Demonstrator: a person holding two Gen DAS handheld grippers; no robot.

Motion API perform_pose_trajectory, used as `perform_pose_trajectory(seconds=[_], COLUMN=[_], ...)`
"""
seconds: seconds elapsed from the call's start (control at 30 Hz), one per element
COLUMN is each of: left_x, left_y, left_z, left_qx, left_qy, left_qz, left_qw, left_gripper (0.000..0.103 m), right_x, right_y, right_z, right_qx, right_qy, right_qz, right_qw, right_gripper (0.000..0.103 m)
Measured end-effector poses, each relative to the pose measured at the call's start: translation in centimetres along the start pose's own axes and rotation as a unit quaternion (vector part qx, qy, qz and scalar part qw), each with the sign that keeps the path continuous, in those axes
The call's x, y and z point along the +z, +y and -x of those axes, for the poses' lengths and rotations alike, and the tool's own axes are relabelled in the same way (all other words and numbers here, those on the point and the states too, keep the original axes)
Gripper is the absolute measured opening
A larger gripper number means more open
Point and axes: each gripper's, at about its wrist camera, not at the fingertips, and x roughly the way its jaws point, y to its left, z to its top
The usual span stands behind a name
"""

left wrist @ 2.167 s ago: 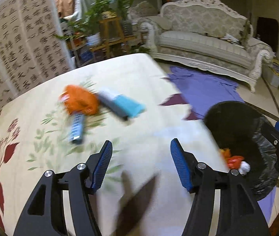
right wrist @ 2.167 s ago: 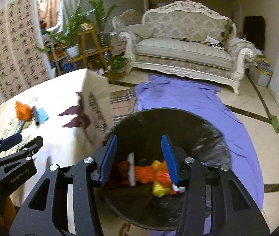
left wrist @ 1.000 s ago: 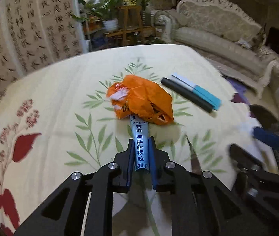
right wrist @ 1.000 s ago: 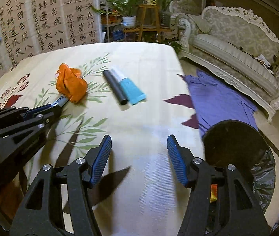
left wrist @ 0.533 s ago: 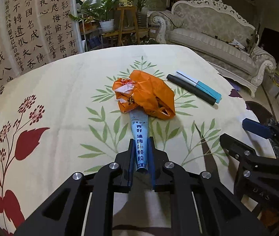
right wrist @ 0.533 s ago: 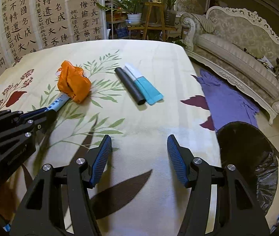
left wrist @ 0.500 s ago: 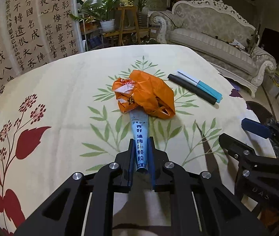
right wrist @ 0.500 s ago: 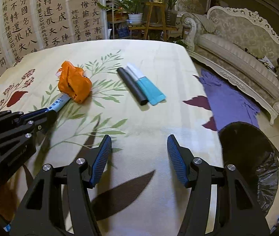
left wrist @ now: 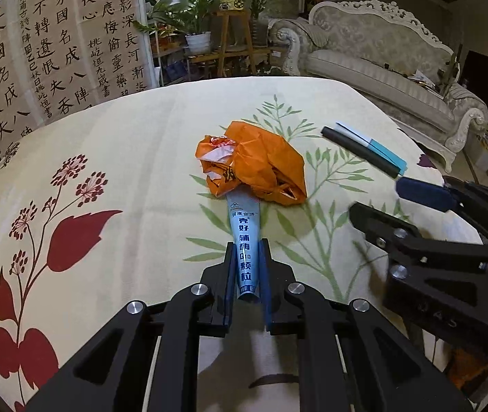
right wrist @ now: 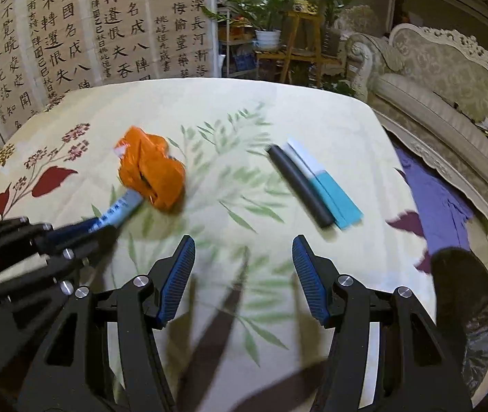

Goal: Collect trash
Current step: 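Grasp the orange bag with the right tool while the left tool opens off the blue tube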

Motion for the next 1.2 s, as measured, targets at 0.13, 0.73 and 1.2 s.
perform_pose_trajectory(seconds=[0.13,0.73,1.2], left_x=[-0.2,-1.0,-2.6], left_y=[0.8,5.6,14.8], left_z=[0.1,2.9,4.1], left_qx=[-0.010,0.019,0.101], left_qy=[-0.001,-0.010,-0.013], left_qz=[0.015,0.066,0.158], left_qw=[0.9998,0.9976,0.9822], left_gripper=[0.014,0.060,0.062], right_x=[1.5,3.6,5.5], right_y=[1.3,4.3,6.6], right_z=[-0.6,-2.2,-3.2], right_qx=[0.013,0.028,0.033], right_qy=[-0.012,-0.016,-0.015], right_qz=[0.015,0.045,0.065], right_qw=[1.000,0.998,0.997], right_gripper=[0.058,0.057,0.058])
